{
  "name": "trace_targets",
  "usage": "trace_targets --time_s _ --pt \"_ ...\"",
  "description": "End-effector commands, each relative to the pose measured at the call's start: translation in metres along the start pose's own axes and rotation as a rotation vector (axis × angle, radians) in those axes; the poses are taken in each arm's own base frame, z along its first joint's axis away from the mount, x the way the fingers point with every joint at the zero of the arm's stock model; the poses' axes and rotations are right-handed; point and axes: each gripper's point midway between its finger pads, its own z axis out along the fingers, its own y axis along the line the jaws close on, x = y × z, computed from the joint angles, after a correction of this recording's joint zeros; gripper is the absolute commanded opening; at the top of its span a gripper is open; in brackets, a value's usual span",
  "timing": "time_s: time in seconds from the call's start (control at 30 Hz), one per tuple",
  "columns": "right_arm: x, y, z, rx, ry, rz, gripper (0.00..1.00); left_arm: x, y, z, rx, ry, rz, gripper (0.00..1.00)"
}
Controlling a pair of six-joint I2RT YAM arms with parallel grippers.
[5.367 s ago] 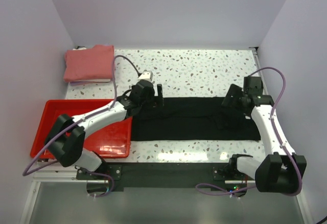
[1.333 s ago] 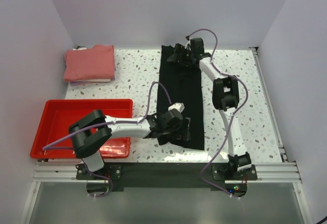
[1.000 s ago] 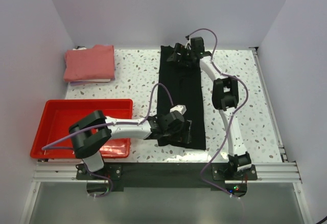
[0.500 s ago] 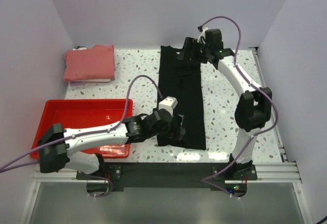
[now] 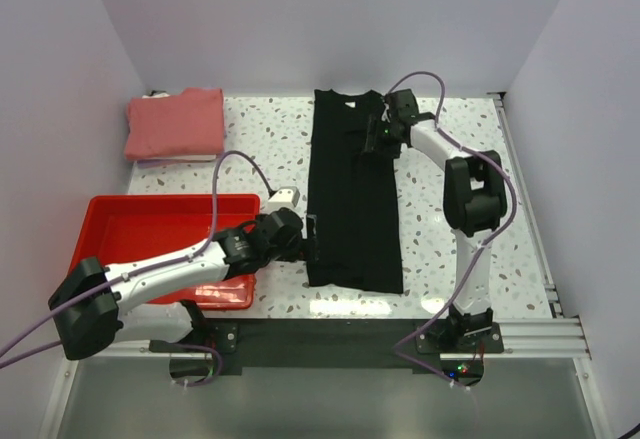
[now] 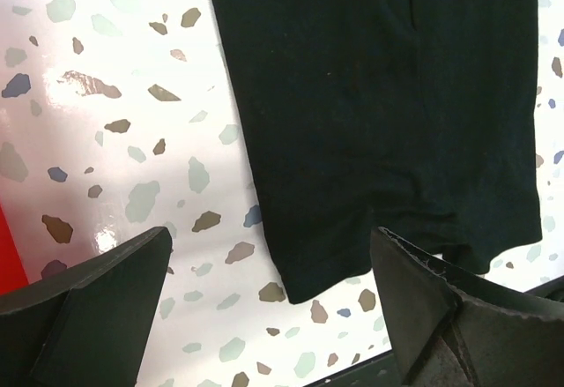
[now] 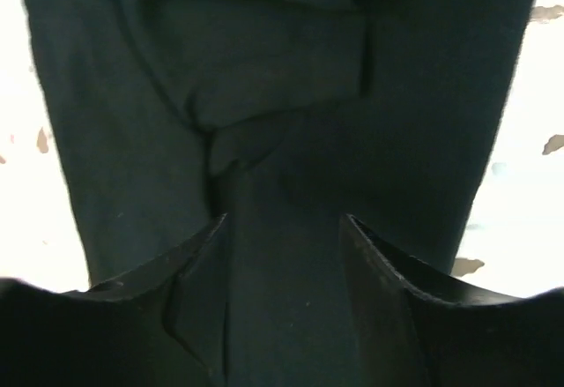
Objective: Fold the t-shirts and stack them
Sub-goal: Fold the tshirt
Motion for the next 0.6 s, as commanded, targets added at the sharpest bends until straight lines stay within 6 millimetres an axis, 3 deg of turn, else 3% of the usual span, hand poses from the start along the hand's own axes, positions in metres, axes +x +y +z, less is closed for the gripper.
trace_targets --time_s 0.0,0.2,0.57 --pt "-0.039 0.003 -0.012 0.034 -0.105 -0.012 0.54 -0.017 -0.012 -0.002 0.037 -0.055 -0.019 1.00" --pt "-0.042 -0.004 0.012 0.050 -0.097 -0.008 0.49 -0.016 -0.012 0.005 0.024 -0.041 -0.011 1.00" --pt "-0.040 -0.024 0.025 0.136 -0.074 -0.004 0.48 -0.018 -0.010 0.008 0.017 -0.042 -0.020 1.00"
